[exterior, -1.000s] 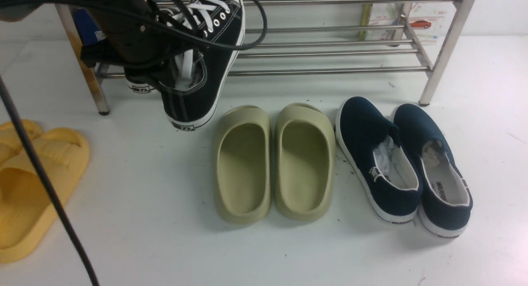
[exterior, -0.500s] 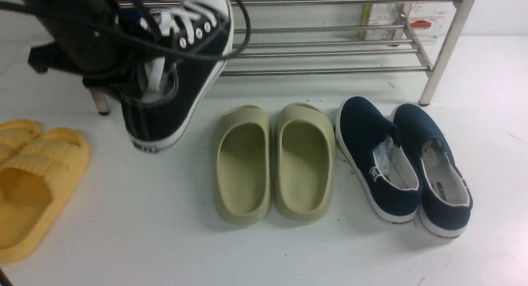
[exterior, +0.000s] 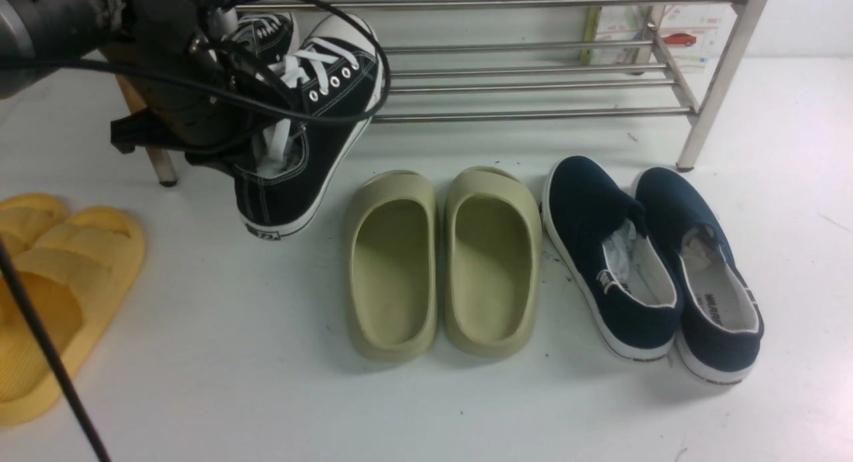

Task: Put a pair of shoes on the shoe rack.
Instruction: Use the left arm to put a shoe into the shoe rack

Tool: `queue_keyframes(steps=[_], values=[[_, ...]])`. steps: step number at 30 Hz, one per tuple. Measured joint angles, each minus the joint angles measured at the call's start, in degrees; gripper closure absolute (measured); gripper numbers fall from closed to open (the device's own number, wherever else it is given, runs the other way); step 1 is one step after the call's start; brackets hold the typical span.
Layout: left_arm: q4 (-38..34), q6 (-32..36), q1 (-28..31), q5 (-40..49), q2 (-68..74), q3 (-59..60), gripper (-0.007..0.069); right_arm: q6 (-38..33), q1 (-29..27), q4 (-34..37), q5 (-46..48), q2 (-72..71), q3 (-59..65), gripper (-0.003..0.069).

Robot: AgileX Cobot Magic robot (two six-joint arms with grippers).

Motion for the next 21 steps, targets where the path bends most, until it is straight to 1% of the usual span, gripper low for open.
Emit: queue_keyframes(steps=[4, 7, 10, 21], values=[[-2.5, 1.2, 2.3, 0.2, 4.5, -5.1, 0.0638, 0.0, 0.0, 0.0, 0.0, 0.0, 0.0, 0.0419], [-4.5, 1.7, 2.3, 0.8, 6.6, -7.5, 0.0638, 0.0, 0.0, 0.0, 0.0, 0.0, 0.0, 0.0419], [-6.2, 2.1, 2.3, -0.6, 8.8, -9.5, 0.0638, 0.0, 0.0, 0.0, 0.0, 0.0, 0.0, 0.0419], [-6.1, 2.4, 2.3, -4.8, 16.0, -17.8, 0.0638, 0.0, 0.0, 0.0, 0.0, 0.0, 0.0, 0.0419]])
